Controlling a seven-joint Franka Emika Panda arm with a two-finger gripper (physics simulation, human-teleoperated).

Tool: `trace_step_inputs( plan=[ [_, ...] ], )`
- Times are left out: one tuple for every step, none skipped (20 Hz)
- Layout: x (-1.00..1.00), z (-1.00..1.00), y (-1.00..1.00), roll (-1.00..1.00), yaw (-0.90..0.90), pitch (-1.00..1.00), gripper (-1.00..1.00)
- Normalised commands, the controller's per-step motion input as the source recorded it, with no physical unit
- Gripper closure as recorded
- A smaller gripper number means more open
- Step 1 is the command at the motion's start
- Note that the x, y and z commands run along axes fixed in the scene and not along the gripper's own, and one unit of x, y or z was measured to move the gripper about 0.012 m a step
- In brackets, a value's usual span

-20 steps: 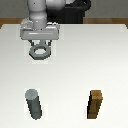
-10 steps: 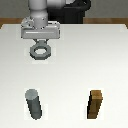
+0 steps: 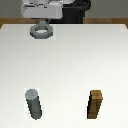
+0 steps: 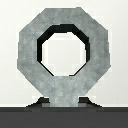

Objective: Put the loop with the handle onto the peg.

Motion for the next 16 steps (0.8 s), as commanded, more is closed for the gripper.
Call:
trace_step_inputs(
  plan=[
    [0.0, 1.0, 0.0, 0.0, 0.0, 0.0, 1.0],
    [0.0, 1.0, 0.0, 0.0, 0.0, 0.0, 1.0],
    [0.25, 1.0, 0.0, 0.0, 0.0, 0.0, 1.0],
    [0.0, 0.0, 0.0, 0.0, 0.0, 0.0, 1.0],
    [1.0, 0.0, 0.0, 0.0, 0.0, 0.0, 1.0],
    [1.0, 0.0, 0.0, 0.0, 0.0, 0.0, 1.0],
    [1.0, 0.0, 0.0, 0.0, 0.0, 0.0, 1.0],
    [1.0, 0.0, 0.0, 0.0, 0.0, 0.0, 1.0],
    [1.0, 0.0, 0.0, 0.0, 0.0, 0.0, 1.0],
    [1.0, 0.0, 0.0, 0.0, 0.0, 0.0, 1.0],
    [1.0, 0.0, 0.0, 0.0, 0.0, 0.0, 1.0],
    [1.0, 0.0, -0.2, 0.0, 0.0, 0.0, 1.0],
    [0.0, 0.0, 0.0, 0.0, 0.0, 0.0, 1.0],
    [0.0, 0.0, -1.0, 0.0, 0.0, 0.0, 1.0],
    [0.0, 0.0, -1.0, 0.0, 0.0, 0.0, 1.0],
    [0.0, 0.0, 0.0, 0.0, 0.0, 0.0, 1.0]
  ],
)
